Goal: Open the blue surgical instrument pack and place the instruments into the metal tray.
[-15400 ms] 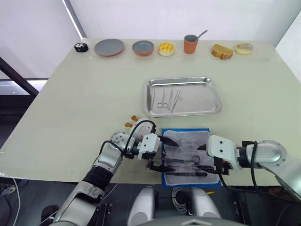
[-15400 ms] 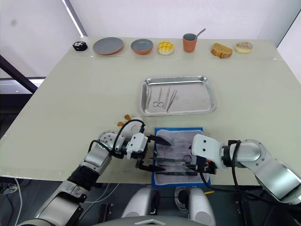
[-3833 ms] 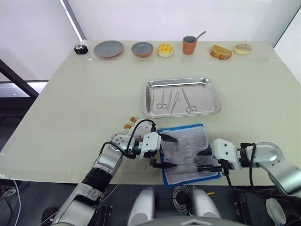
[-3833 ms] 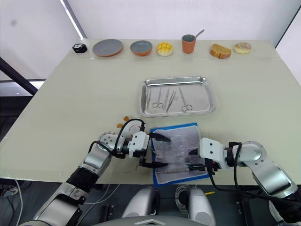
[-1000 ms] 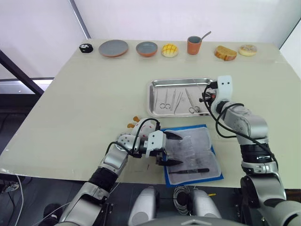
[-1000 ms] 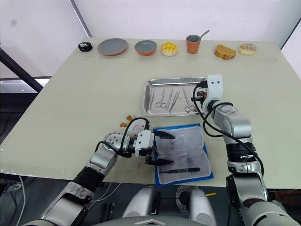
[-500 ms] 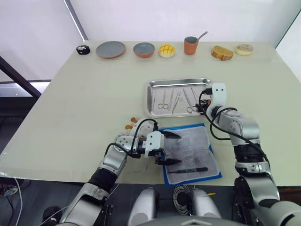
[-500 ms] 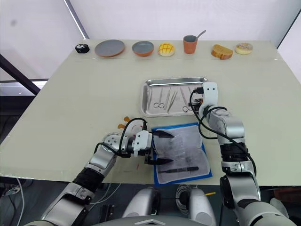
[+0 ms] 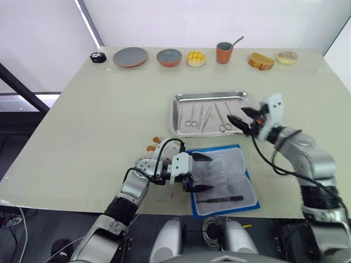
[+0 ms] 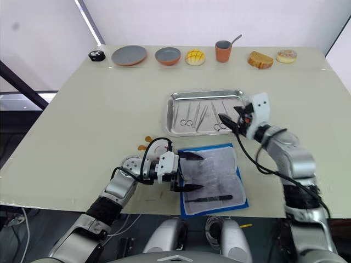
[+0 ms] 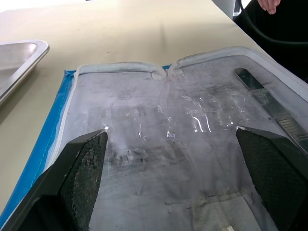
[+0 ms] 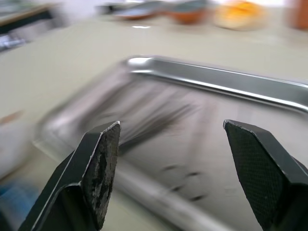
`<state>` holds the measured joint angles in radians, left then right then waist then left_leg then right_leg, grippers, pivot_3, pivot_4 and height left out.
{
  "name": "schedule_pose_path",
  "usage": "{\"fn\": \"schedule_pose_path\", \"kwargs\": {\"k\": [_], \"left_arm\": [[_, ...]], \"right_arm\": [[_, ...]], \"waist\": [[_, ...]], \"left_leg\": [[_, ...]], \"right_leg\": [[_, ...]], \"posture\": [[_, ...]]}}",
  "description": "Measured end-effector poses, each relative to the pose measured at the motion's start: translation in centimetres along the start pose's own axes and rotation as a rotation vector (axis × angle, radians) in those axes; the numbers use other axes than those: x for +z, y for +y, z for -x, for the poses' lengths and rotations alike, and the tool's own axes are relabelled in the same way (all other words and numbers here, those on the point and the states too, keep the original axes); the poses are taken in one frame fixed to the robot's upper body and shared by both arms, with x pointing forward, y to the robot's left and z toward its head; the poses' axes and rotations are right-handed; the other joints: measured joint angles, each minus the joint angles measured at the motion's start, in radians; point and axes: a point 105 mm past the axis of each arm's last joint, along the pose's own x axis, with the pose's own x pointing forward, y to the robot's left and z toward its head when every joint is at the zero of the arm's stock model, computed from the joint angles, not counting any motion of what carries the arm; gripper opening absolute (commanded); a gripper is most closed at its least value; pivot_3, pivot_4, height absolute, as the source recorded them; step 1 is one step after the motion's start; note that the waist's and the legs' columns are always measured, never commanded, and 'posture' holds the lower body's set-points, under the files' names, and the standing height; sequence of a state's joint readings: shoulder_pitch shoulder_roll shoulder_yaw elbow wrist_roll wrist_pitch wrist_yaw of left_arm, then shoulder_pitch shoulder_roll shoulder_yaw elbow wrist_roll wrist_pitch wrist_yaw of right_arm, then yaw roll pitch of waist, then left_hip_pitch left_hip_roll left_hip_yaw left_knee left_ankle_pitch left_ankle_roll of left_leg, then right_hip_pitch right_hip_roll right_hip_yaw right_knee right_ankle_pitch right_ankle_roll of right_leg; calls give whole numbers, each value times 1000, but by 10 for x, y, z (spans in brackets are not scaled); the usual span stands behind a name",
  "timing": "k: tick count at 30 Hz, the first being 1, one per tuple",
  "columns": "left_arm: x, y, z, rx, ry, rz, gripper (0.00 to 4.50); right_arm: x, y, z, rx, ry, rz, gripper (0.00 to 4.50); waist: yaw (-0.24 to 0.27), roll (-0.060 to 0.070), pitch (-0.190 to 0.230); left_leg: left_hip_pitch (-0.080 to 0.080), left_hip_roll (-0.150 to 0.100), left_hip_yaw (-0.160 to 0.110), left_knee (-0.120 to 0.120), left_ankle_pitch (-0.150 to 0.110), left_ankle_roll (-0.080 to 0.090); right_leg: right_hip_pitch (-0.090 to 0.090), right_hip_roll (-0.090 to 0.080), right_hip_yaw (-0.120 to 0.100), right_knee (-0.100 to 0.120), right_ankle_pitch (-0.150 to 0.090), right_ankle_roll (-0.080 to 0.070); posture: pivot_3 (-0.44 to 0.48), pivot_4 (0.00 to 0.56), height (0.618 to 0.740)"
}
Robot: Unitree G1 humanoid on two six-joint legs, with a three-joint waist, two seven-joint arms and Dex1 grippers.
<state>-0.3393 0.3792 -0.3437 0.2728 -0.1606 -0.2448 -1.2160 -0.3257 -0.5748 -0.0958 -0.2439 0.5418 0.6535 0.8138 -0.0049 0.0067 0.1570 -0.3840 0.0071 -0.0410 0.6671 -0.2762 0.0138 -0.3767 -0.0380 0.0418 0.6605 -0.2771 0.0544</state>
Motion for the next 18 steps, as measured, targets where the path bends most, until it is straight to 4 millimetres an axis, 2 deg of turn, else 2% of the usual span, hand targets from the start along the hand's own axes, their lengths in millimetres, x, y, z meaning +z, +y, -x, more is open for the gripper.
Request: {"fn": "schedule_pose_path", "kwargs": {"k": [2,6,11,12,13,18], "left_arm": [[-1,1,0,-2,2,2,4500],[-3,2,2,-7,5,0,4500],[-3,1,1,-18,2,1,4500],[-4,1,1,-21,3,3,4500],[-5,-1,2,-26,3,8,4500],[-5,-3,4,-29,7,7,4500]], "right_arm": [[-2,8,19,86,41,15,4372],[-17,26,72,285,193,75,4472],[-23,28,98,341,269,144,4472],[-24,26,106,344,282,159,4472],[-24,25,126,367,321,171,4472],[-12,20,141,385,332,204,4472]], "waist": [[-3,0,0],[-4,-1,0],[-5,-1,0],[-5,-2,0],[-3,-2,0],[-7,-2,1]], "left_leg": [[1,0,1,0,0,0],[3,0,2,1,0,0],[3,0,3,1,0,0],[3,0,4,1,0,0],[3,0,4,1,0,0],[3,2,4,1,0,0]], "right_leg": [[0,0,1,0,0,0],[1,1,2,0,0,0],[1,1,3,0,0,1],[1,2,3,0,0,0],[1,2,3,0,0,0],[1,2,4,0,0,0]], "posture": [[0,150,740],[0,150,740],[0,150,740],[0,150,740],[0,150,740],[0,150,740]]}}
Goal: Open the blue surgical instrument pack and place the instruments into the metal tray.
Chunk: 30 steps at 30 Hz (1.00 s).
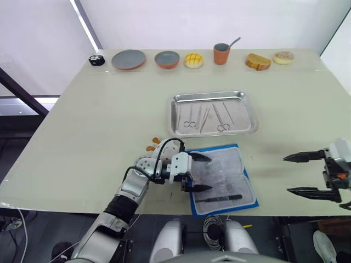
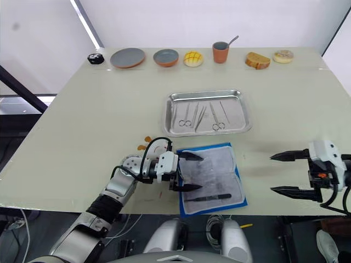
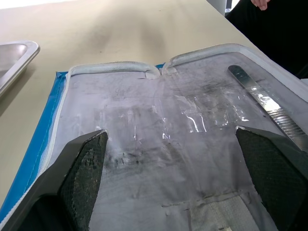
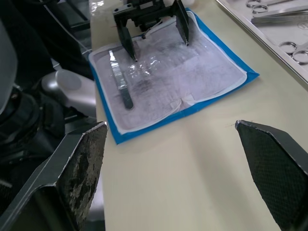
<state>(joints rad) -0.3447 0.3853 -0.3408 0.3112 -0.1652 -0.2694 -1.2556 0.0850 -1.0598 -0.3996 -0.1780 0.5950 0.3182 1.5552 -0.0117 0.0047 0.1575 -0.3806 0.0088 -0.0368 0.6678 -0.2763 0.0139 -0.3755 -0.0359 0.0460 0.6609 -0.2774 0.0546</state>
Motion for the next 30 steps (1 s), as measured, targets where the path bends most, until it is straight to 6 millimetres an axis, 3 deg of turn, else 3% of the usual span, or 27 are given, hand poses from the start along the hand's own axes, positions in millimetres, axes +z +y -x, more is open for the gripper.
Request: {"fn": "schedule_pose_path", "kwargs": {"k": [12,14,17,19,20,21,22,30], "left_arm": [[1,-2,6,-8,11,9,4500],[1,-2,8,-10,13,13,4500],[1,-2,9,-11,17,17,4500],[2,-2,9,-12,16,17,4500],[2,-3,9,-13,16,17,4500],[2,-3,9,-13,15,17,4500],[2,-4,9,-13,15,17,4500],[1,-4,10,-8,17,18,4500]], "right_arm": [[9,4,0,34,-15,25,4472],[15,8,-8,49,-14,68,4472],[10,17,-43,78,-43,87,4472],[6,22,-54,101,-36,71,4076],[4,23,-58,106,-30,65,3634],[2,24,-61,110,-24,60,3634],[1,24,-63,109,-19,62,2976],[-15,40,-104,162,16,102,2976]], "waist": [[-3,-2,1],[-4,-2,1],[-5,-4,1],[-4,-3,1],[-4,-3,1],[-4,-4,1],[-4,-5,2],[-4,-5,2]], "left_leg": [[0,1,0,-1,0,0],[0,2,0,-2,0,0],[0,2,0,-2,0,0],[0,2,1,-1,0,0],[0,2,1,-1,0,0],[0,2,2,-1,0,0],[0,2,2,-1,0,0],[0,2,1,-1,0,0]], "right_leg": [[-1,1,0,0,0,0],[-1,2,0,0,0,0],[-1,4,0,0,0,-1],[-1,2,1,0,0,-1],[-1,2,1,0,0,0],[-1,2,2,0,0,0],[-1,1,2,0,0,0],[-1,2,1,0,0,-1]], "posture": [[0,150,740],[0,150,740],[0,150,740],[0,150,740],[0,150,740],[0,150,740],[0,150,740],[0,150,740]]}}
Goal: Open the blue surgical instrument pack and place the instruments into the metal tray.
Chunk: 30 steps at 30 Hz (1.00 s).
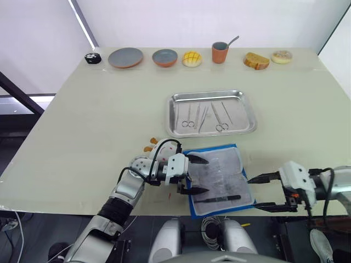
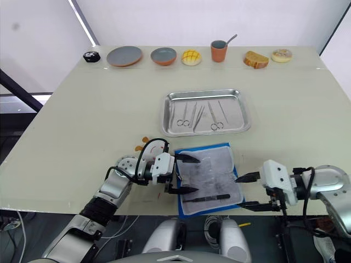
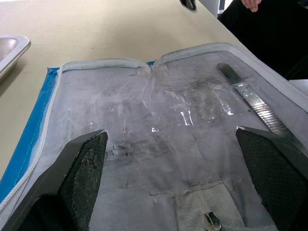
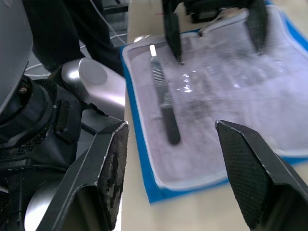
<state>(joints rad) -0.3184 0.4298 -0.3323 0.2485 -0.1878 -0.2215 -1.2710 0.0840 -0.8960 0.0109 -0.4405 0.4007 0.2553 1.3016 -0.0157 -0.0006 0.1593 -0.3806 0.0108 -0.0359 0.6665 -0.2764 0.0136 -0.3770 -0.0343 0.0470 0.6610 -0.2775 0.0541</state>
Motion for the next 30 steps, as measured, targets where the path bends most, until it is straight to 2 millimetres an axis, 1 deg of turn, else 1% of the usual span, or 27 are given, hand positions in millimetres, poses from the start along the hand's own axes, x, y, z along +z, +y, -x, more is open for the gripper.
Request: {"fn": "schedule_pose_path", "kwargs": {"k": [5,9,25,30], "left_arm": [[-1,-1,0,-1,0,2,4500],[0,-5,0,-2,0,-2,4500],[-2,-6,1,9,-8,-23,4500],[-2,-5,1,8,-8,-24,4500]], "right_arm": [[-1,-3,-9,-15,13,26,2976],[-7,2,-12,-24,11,3,2976],[-9,-1,-10,-29,13,25,2976],[-6,-9,-11,-33,16,42,2976]], "waist": [[0,0,0],[0,0,0],[-1,2,-2],[0,2,-2]], "left_leg": [[0,0,0,0,0,0],[0,0,0,0,0,0],[1,0,0,0,0,0],[1,0,0,0,0,0]], "right_leg": [[0,0,0,0,0,0],[0,0,0,0,0,0],[0,0,0,0,0,0],[0,1,0,1,0,0]], "posture": [[0,150,740],[0,150,740],[0,150,740],[0,150,740]]}}
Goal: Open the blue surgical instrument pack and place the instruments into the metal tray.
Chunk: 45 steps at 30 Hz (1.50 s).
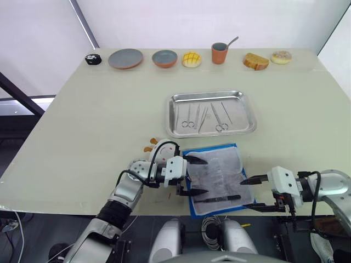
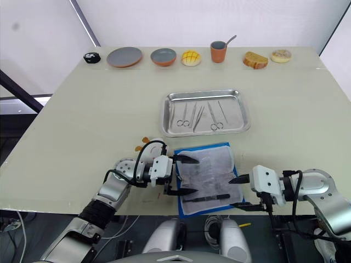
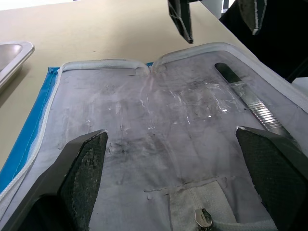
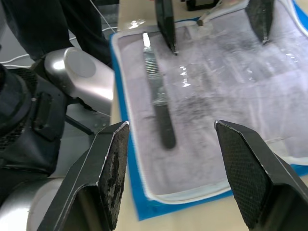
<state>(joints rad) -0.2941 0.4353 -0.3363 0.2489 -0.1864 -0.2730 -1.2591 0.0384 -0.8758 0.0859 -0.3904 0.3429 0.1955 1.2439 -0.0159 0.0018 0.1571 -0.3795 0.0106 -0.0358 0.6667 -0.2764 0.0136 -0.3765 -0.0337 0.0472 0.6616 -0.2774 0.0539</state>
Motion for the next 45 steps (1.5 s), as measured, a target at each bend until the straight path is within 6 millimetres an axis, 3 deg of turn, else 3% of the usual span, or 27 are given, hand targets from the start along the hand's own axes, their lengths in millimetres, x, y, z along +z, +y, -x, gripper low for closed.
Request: {"fn": "schedule_pose_path", "kwargs": {"k": [16,17,19,33,45], "left_arm": [[3,-4,-1,-21,21,41,4500],[4,-4,-2,-22,23,47,4500],[6,-5,-3,-23,31,57,4500],[10,-10,-6,-38,55,88,4500],[9,-9,-5,-37,58,88,4500]], "right_arm": [[-2,2,-8,29,32,9,2976],[-1,2,-9,35,33,14,2322],[-3,1,-11,40,44,19,1906],[-14,0,-21,48,84,44,1906],[-12,-1,-31,55,38,69,1906]], "waist": [[0,-1,0],[1,-1,1],[3,-2,1],[4,-4,3],[4,-4,3]], "left_leg": [[-1,0,0,0,0,0],[-1,0,0,0,0,0],[-1,0,0,0,0,0],[-2,0,-1,1,0,0],[-1,0,-1,1,0,0]], "right_leg": [[0,0,0,0,0,0],[0,0,0,0,0,0],[0,-1,0,-1,0,0],[0,-1,-1,0,0,0],[0,-1,-1,0,0,0]], "posture": [[0,150,740],[0,150,740],[0,150,740],[0,150,740],[0,150,740]]}}
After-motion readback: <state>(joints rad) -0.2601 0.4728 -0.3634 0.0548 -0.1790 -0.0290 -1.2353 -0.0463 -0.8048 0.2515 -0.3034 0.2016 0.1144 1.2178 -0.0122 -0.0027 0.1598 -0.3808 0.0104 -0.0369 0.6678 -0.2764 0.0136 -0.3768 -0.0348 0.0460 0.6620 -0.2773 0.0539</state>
